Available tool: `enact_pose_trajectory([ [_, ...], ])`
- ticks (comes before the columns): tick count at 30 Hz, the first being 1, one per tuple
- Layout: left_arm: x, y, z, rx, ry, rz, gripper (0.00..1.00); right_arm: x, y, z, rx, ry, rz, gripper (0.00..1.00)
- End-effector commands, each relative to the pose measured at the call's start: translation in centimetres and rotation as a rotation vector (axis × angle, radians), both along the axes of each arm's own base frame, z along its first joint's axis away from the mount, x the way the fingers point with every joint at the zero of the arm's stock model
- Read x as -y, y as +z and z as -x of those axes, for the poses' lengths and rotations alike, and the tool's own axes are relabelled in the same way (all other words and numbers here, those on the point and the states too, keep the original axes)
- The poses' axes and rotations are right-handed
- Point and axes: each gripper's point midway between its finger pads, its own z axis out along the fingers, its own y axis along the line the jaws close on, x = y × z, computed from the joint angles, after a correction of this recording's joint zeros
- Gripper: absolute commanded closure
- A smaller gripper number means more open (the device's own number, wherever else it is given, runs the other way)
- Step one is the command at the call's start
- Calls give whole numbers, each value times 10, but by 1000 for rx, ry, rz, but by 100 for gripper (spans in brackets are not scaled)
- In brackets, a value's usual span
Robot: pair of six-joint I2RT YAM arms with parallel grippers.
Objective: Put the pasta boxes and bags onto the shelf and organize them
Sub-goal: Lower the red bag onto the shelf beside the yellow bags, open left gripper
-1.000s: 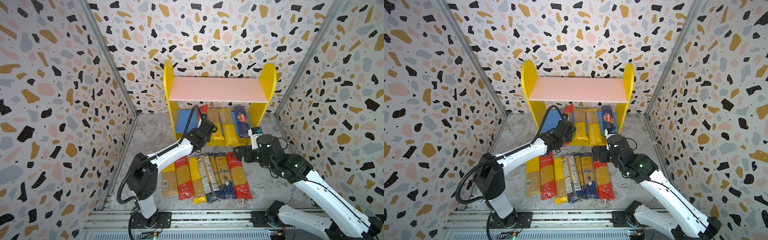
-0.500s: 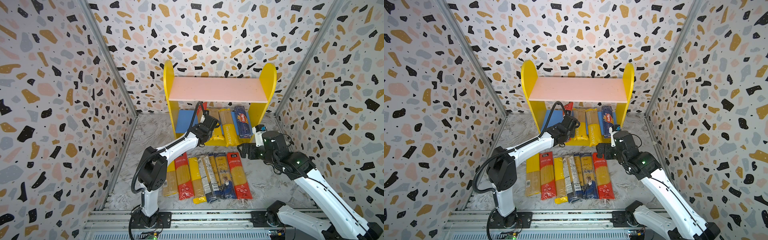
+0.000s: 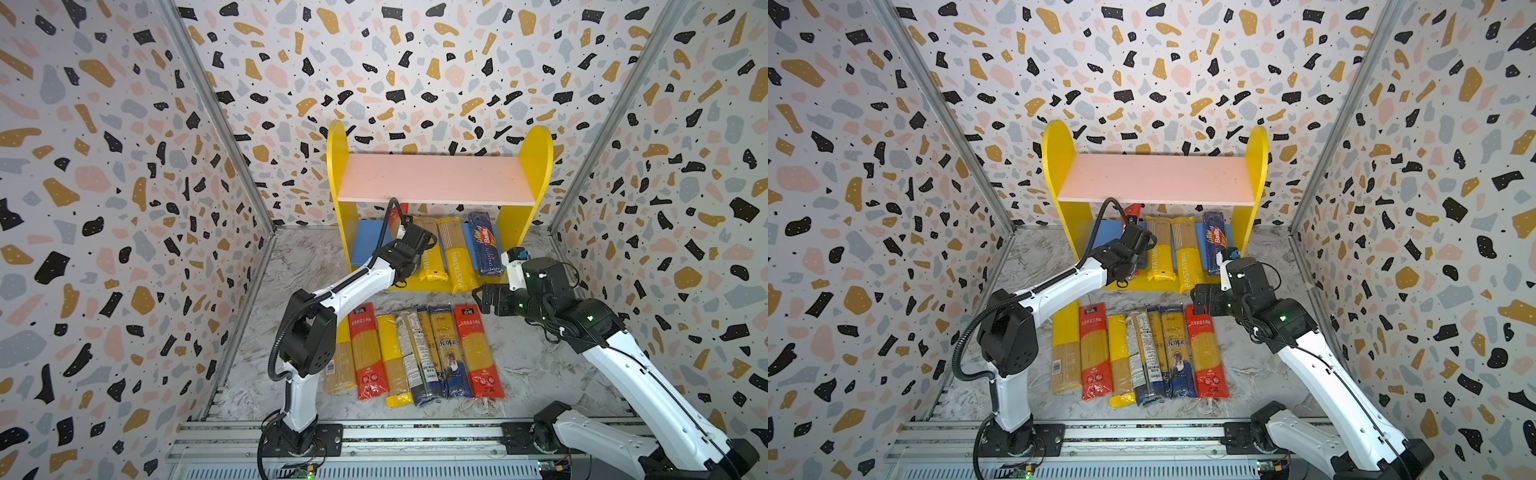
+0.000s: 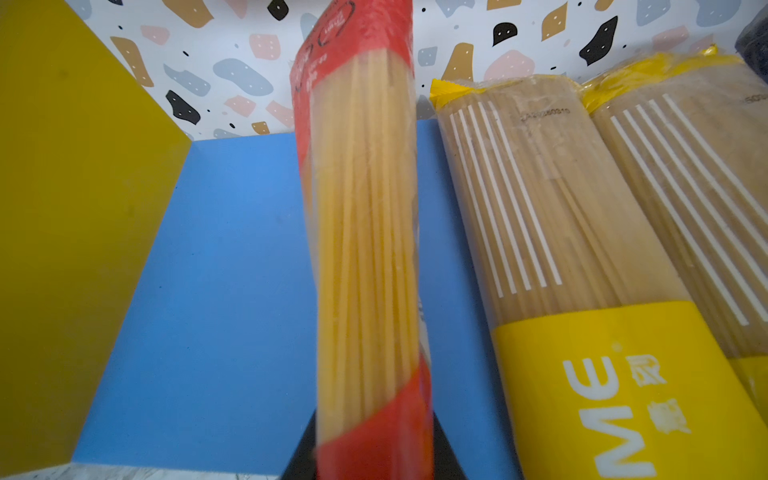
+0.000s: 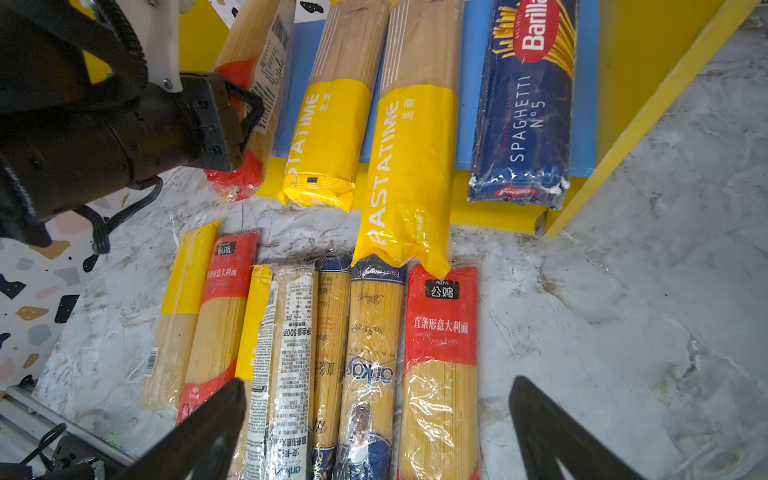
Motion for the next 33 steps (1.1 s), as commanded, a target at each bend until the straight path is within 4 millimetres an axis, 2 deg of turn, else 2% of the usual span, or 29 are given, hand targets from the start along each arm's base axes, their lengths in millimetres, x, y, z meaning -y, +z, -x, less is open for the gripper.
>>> enact_pose_trajectory([
  [1, 7, 23, -14, 72, 32, 69, 100, -1, 20, -1, 48, 11, -23, 1],
  [15, -17, 24, -7, 60, 123, -8, 97, 0, 20, 1, 49, 15, -37, 1],
  [19, -19, 24, -5, 55, 128, -11, 87, 1, 20, 2, 49, 15, -41, 1],
  [21, -20, 24, -4, 52, 127, -14, 73, 0, 21, 3, 50, 17, -43, 1],
  [25, -20, 24, -1, 48, 117, -8, 57, 0, 19, 3, 45, 20, -44, 1],
  [27, -20, 25, 0, 48, 115, -4, 53, -1, 19, 3, 44, 22, -45, 1],
  [33, -22, 28, 3, 45, 109, -2, 52, -2, 20, 3, 44, 22, -53, 1],
])
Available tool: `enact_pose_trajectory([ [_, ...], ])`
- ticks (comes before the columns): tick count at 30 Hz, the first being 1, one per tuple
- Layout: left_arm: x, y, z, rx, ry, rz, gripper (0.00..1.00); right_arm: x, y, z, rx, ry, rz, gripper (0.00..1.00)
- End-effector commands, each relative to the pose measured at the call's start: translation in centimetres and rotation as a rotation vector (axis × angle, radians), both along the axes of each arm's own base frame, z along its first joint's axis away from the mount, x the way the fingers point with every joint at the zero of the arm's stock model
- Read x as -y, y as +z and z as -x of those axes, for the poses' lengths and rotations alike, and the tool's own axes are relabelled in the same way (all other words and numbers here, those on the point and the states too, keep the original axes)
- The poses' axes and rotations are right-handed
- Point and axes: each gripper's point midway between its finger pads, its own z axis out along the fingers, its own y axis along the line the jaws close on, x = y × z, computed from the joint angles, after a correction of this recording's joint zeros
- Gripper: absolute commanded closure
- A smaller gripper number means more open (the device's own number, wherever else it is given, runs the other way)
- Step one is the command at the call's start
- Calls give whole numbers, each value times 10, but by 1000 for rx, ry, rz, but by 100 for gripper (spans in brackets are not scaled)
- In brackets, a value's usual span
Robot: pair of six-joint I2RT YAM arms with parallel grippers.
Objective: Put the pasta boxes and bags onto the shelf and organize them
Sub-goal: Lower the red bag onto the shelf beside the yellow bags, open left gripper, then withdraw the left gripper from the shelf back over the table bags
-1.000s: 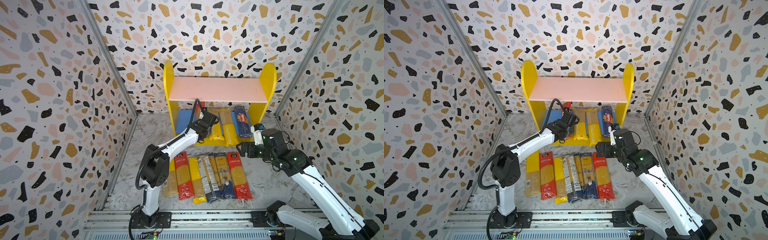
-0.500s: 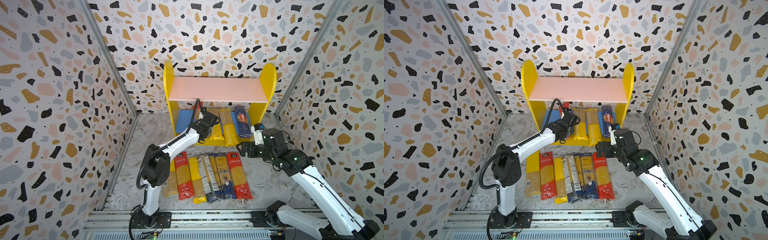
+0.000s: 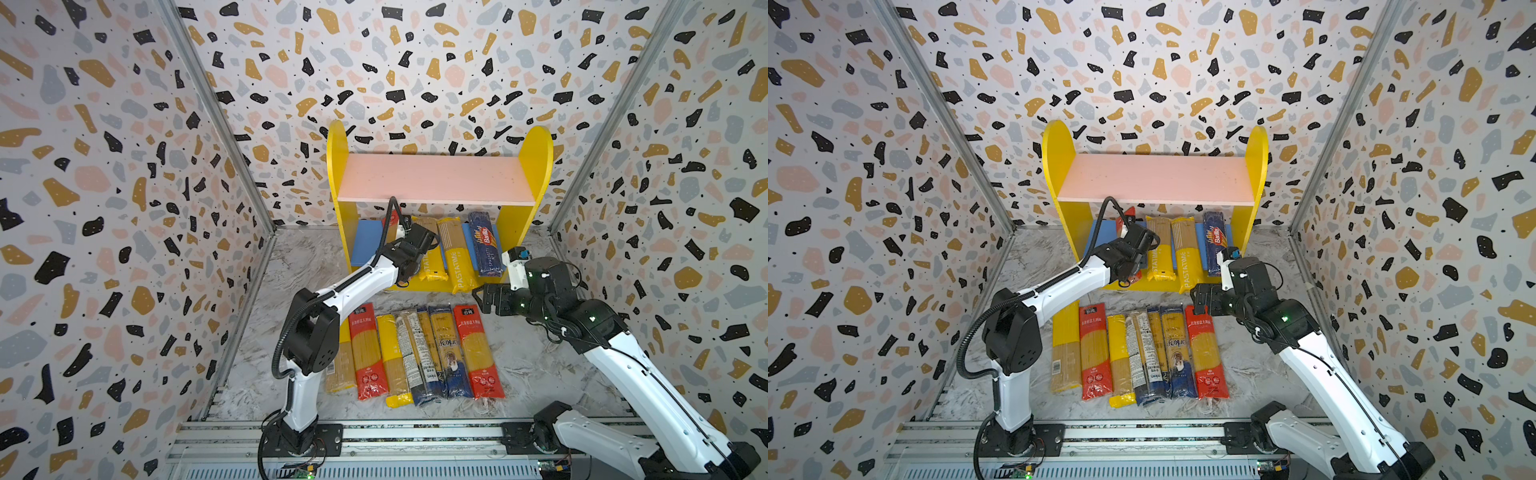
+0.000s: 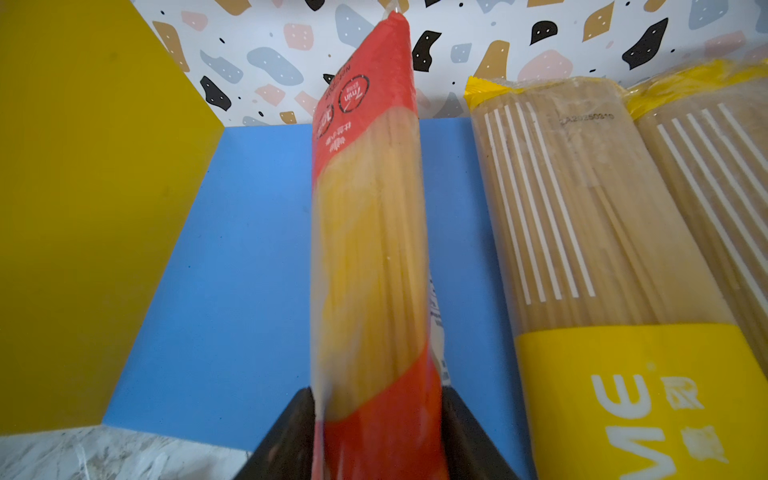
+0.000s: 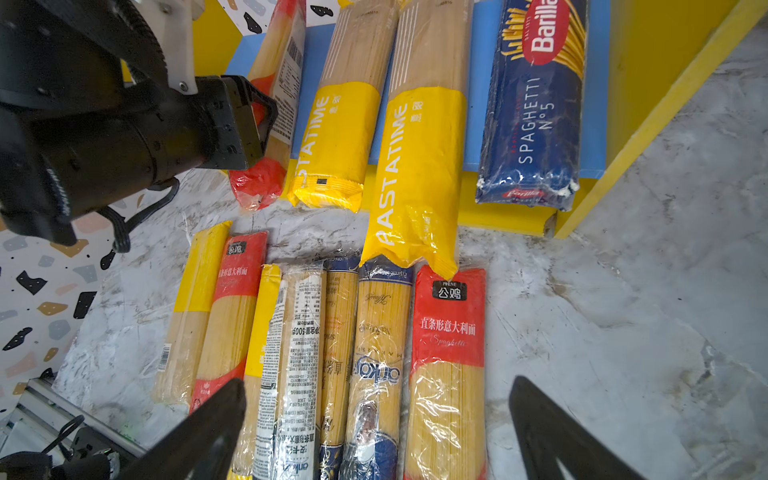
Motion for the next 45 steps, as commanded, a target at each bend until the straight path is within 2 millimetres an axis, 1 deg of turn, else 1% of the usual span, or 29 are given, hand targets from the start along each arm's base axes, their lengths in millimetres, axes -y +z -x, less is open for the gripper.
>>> enact_pose_trajectory([
  [1, -7, 28, 2, 53, 13, 28, 52, 0, 16, 1, 43, 4, -29, 1],
  [5, -6, 33, 6, 56, -6, 46, 50, 0, 16, 1, 39, 4, -34, 1],
  [7, -6, 38, 7, 65, -14, 55, 49, -1, 16, 1, 37, 4, -36, 1],
  [13, -3, 46, 8, 79, -36, 65, 48, -2, 15, 2, 32, 6, -42, 1],
  [22, -5, 43, 11, 76, -33, 62, 51, 0, 13, 1, 25, -1, -33, 1],
  [24, -8, 42, 12, 78, -24, 56, 51, 0, 13, 1, 26, -2, -30, 1],
  [29, -26, 37, 17, 88, 38, 8, 51, 0, 16, 2, 33, -1, -36, 1],
  [33, -34, 36, 20, 90, 57, -16, 51, 0, 14, 1, 27, 0, -31, 1],
  [38, -45, 43, 19, 105, 80, -6, 50, -1, 18, 1, 31, 5, -37, 1],
  [42, -57, 43, 15, 106, 100, 1, 50, -2, 18, 0, 29, 6, -35, 1],
  [45, -59, 45, 16, 102, 98, 16, 50, -2, 18, 0, 26, 6, -36, 1],
])
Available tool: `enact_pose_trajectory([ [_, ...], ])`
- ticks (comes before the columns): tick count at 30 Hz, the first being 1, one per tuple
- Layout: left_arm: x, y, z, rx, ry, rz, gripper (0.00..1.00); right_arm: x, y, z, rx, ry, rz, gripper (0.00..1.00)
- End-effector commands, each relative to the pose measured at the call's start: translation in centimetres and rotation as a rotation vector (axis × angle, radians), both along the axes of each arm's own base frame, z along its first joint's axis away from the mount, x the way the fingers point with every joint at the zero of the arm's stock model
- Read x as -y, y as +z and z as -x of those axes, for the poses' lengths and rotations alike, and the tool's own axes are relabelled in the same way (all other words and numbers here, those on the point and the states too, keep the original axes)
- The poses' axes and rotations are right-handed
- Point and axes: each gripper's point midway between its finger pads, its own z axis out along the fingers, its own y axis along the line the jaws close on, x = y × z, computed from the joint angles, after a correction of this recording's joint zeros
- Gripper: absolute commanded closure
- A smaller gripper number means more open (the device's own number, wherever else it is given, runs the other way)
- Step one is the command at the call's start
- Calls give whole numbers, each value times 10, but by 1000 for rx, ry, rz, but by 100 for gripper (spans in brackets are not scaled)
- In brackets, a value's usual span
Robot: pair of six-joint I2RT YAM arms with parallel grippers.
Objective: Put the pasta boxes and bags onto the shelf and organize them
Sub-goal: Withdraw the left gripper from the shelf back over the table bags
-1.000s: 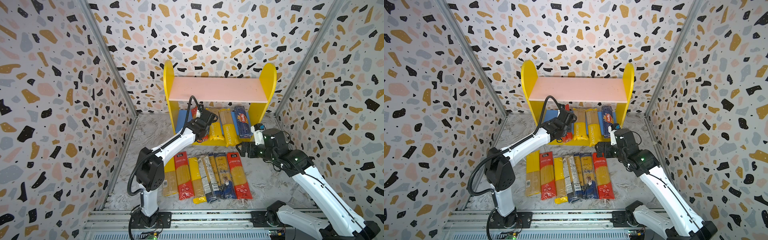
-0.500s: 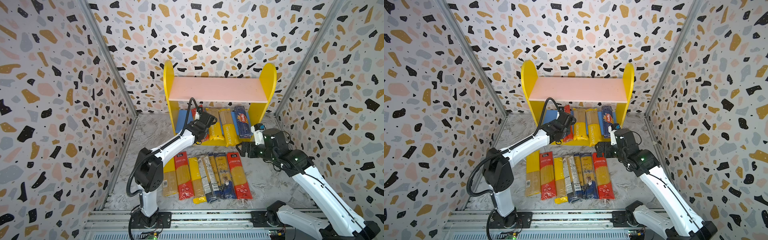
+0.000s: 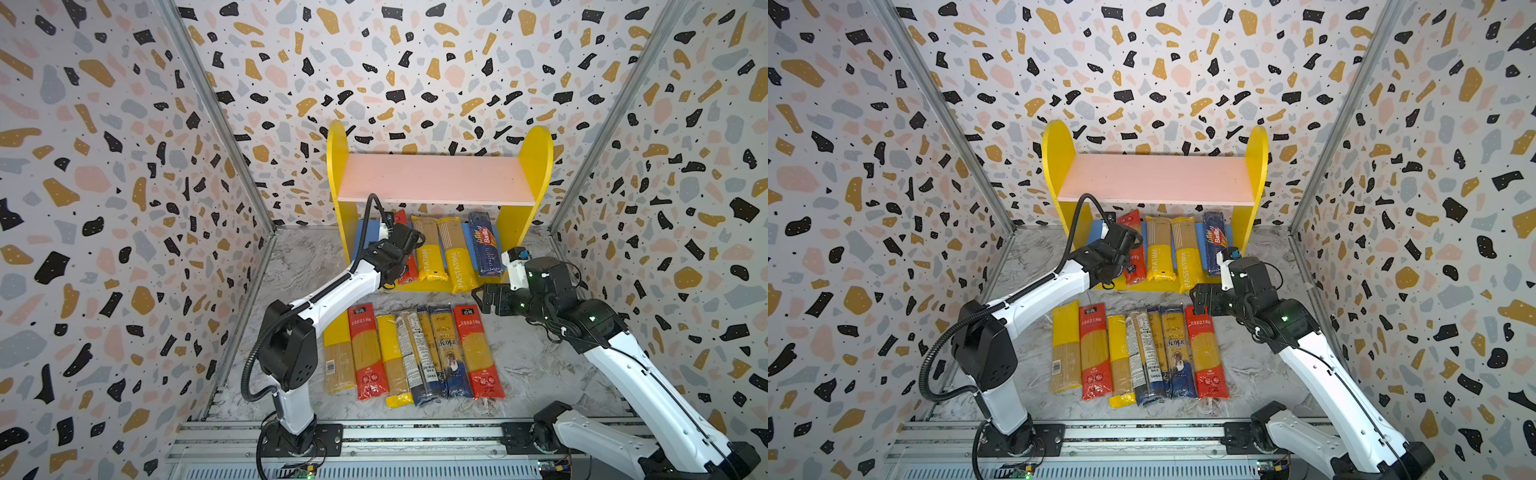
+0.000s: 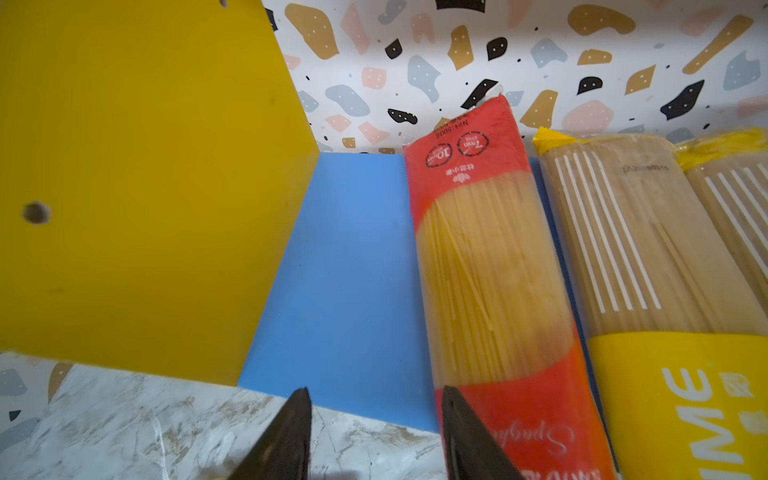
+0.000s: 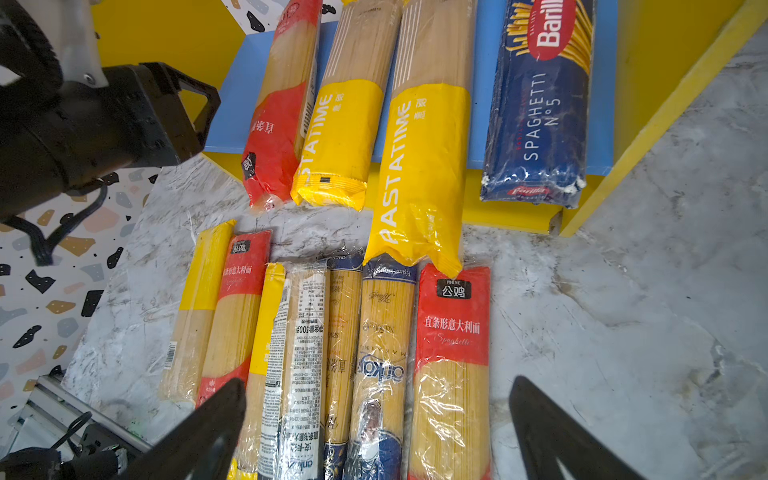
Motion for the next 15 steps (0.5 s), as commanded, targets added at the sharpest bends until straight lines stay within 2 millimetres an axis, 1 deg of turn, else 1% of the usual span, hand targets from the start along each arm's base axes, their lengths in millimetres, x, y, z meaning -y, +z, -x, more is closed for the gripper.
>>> enact_pose_trajectory([
  [1, -7, 9, 1, 24, 13, 32, 50, 0, 19, -1, 36, -2, -22, 1],
  [2, -7, 9, 4, 17, 8, 39, 50, -1, 18, -2, 34, -2, -21, 1],
  [4, -11, 5, 13, 3, 11, 53, 44, -1, 18, -3, 35, -3, -19, 1],
  [7, -19, -3, 34, -1, 6, 96, 40, -2, 12, -2, 21, 0, -19, 1],
  [11, -31, -13, 72, -6, 2, 149, 38, -8, -3, 7, -10, 16, -14, 1],
  [13, -31, -18, 92, -9, -14, 163, 37, -11, -9, 13, -20, 15, 7, 1],
  [15, -28, -23, 113, -14, -28, 157, 36, -14, -11, 19, -21, 17, 20, 1],
])
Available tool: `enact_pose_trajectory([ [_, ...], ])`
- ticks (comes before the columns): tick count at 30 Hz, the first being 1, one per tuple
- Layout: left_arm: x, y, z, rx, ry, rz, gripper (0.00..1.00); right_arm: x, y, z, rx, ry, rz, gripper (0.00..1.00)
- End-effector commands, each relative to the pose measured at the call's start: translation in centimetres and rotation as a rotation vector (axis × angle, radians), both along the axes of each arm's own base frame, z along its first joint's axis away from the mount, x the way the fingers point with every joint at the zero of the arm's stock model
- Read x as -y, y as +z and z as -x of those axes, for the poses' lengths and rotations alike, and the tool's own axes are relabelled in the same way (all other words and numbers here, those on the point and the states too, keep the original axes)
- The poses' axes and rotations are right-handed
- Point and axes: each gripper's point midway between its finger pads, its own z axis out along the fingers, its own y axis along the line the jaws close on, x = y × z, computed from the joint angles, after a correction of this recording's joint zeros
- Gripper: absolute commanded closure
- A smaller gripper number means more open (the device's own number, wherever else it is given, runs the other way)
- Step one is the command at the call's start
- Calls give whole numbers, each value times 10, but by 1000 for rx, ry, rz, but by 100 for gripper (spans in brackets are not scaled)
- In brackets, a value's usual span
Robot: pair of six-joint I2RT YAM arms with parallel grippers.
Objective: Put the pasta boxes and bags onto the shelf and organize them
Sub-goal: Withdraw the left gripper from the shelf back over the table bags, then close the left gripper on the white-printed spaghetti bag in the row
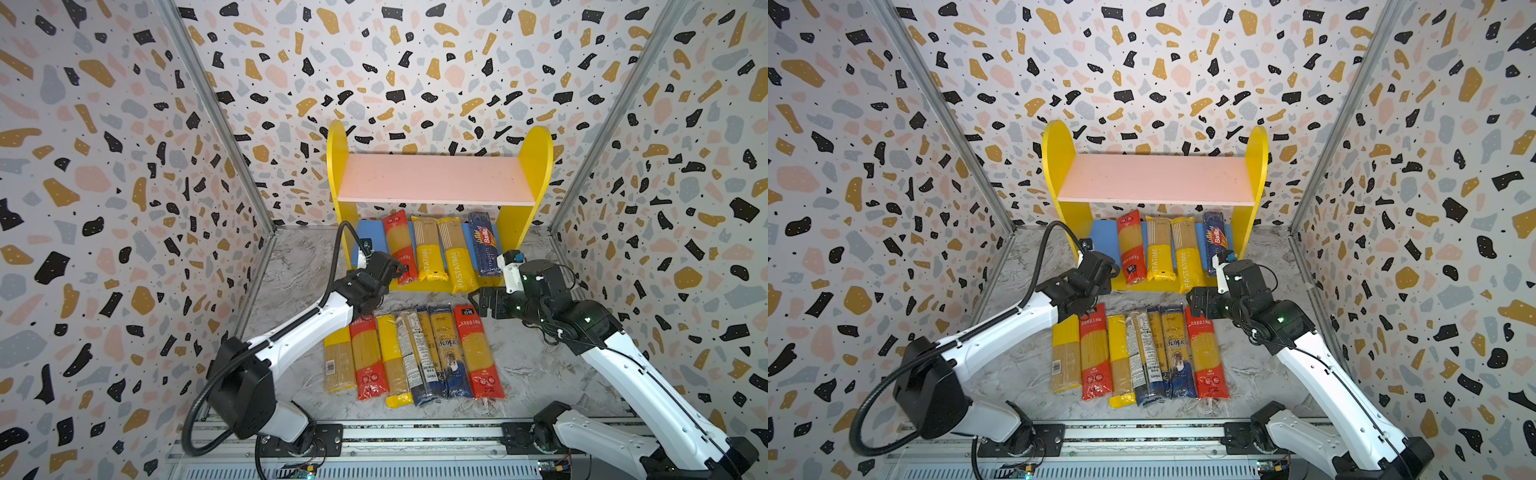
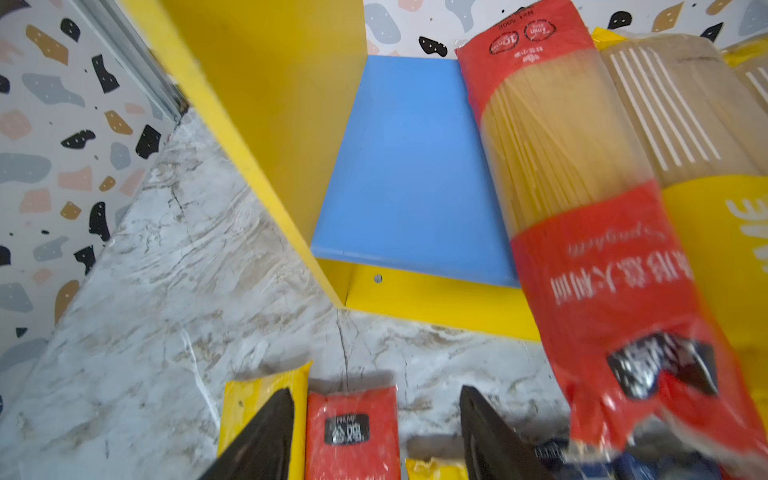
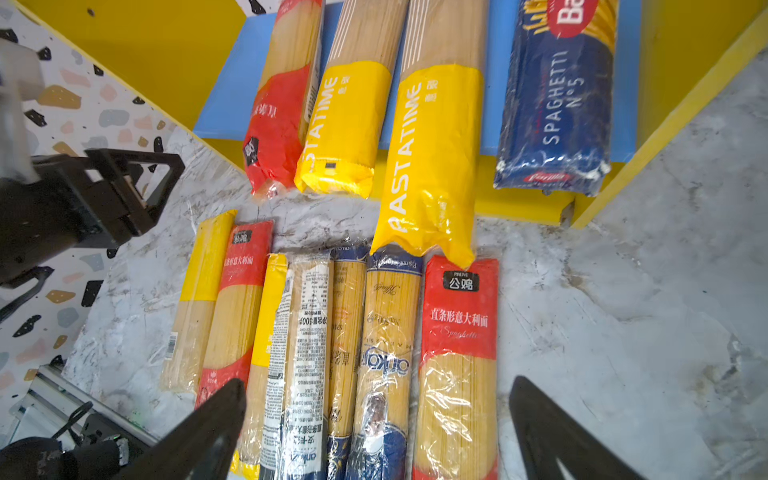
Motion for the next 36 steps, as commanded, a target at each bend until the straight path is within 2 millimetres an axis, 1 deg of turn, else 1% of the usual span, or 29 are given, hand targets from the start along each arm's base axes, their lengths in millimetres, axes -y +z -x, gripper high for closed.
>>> enact_pose_trajectory([
  [1, 11, 0, 29, 22, -15, 49, 36, -1, 1, 10, 8, -20, 7, 1],
  [3, 21, -9, 49, 9, -46, 60, 36, -6, 0, 16, 5, -11, 1, 1],
  [8, 62, -37, 105, -18, -154, 154, 34, -14, -4, 33, 2, -14, 8, 1],
  [11, 78, -50, 130, -31, -179, 197, 33, -11, -9, 40, 2, -30, 16, 1],
  [16, 106, -71, 161, -66, -240, 251, 31, -2, -10, 48, 14, -40, -1, 1],
  [21, 131, -91, 181, -106, -277, 313, 27, 8, -13, 55, 17, -55, -4, 1],
  [23, 139, -96, 186, -117, -285, 326, 19, 12, -13, 58, 19, -54, -4, 1],
  [26, 147, -103, 191, -133, -288, 323, 10, 18, -12, 63, 28, -55, -7, 1],
  [27, 150, -106, 192, -140, -291, 324, 7, 20, -11, 64, 32, -56, -10, 1],
  [32, 158, -127, 196, -179, -285, 279, 1, 27, -8, 70, 51, -52, -28, 1],
  [36, 158, -141, 196, -198, -268, 246, 0, 28, -7, 73, 60, -46, -37, 1],
])
